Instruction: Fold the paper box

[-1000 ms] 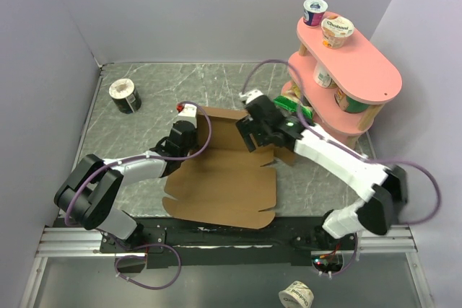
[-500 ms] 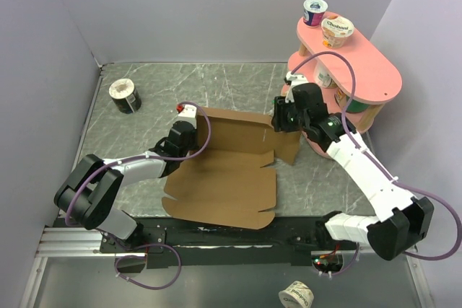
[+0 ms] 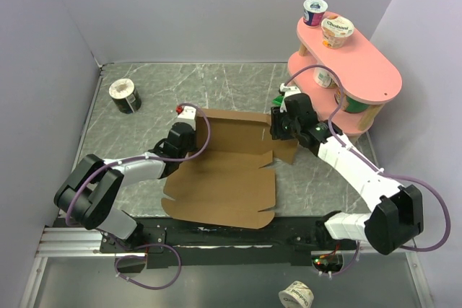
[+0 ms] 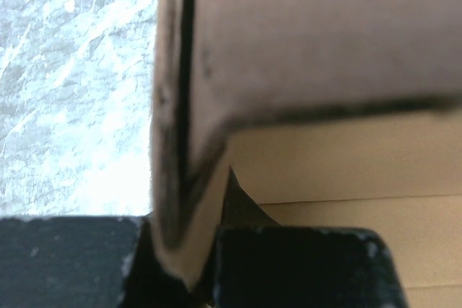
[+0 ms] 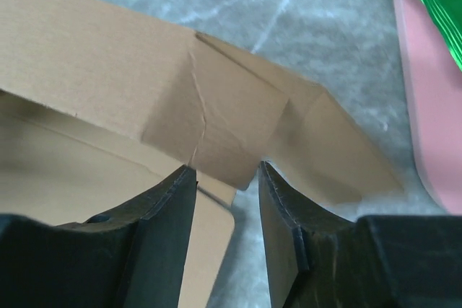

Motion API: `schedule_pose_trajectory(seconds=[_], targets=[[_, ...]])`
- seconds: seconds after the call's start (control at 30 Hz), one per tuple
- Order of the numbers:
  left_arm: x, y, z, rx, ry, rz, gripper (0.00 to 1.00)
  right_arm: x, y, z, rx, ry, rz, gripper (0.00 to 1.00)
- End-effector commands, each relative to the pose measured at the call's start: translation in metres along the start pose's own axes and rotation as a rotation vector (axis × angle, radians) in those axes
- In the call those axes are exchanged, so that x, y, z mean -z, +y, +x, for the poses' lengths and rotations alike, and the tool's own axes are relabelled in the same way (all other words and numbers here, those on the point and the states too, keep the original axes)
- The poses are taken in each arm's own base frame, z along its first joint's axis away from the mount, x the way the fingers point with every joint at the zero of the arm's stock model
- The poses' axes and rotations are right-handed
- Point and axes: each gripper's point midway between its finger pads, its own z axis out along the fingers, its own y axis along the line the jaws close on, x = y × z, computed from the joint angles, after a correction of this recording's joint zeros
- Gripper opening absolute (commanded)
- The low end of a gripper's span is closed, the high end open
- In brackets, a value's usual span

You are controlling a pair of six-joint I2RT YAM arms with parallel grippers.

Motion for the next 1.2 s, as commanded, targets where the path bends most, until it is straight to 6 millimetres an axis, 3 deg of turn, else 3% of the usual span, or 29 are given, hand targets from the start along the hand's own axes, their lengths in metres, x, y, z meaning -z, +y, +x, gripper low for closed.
schedule_pose_trajectory(seconds=[0.0, 0.27, 0.57, 0.67, 0.77, 0.87, 1.17], targets=[[0.005, -0.017, -0.026, 0.029, -0.093, 0.089, 0.01, -0.012, 0.018, -0.037, 0.021, -0.151, -0.09, 0.49], [0.004, -0.019, -0.022, 0.027, -0.081, 0.102, 0.01, -0.02, 0.051, -0.045, 0.083, -0.178, -0.273, 0.49], [0.001, -0.021, -0.018, 0.019, -0.065, 0.109, 0.01, -0.015, 0.072, -0.061, 0.091, -0.265, -0.387, 0.59], [0.001, -0.022, -0.018, 0.027, -0.062, 0.11, 0.01, -0.019, 0.079, -0.066, 0.008, -0.231, -0.41, 0.64], [0.001, -0.021, -0.017, 0.036, -0.062, 0.106, 0.01, -0.017, 0.094, -0.068, -0.058, -0.204, -0.48, 0.77], [0.001, -0.021, -0.017, 0.035, -0.061, 0.102, 0.01, -0.011, 0.104, -0.07, -0.094, -0.208, -0.543, 0.8], [0.002, -0.017, -0.011, 0.027, -0.052, 0.089, 0.01, -0.004, 0.096, -0.069, -0.262, -0.188, -0.515, 0.84]])
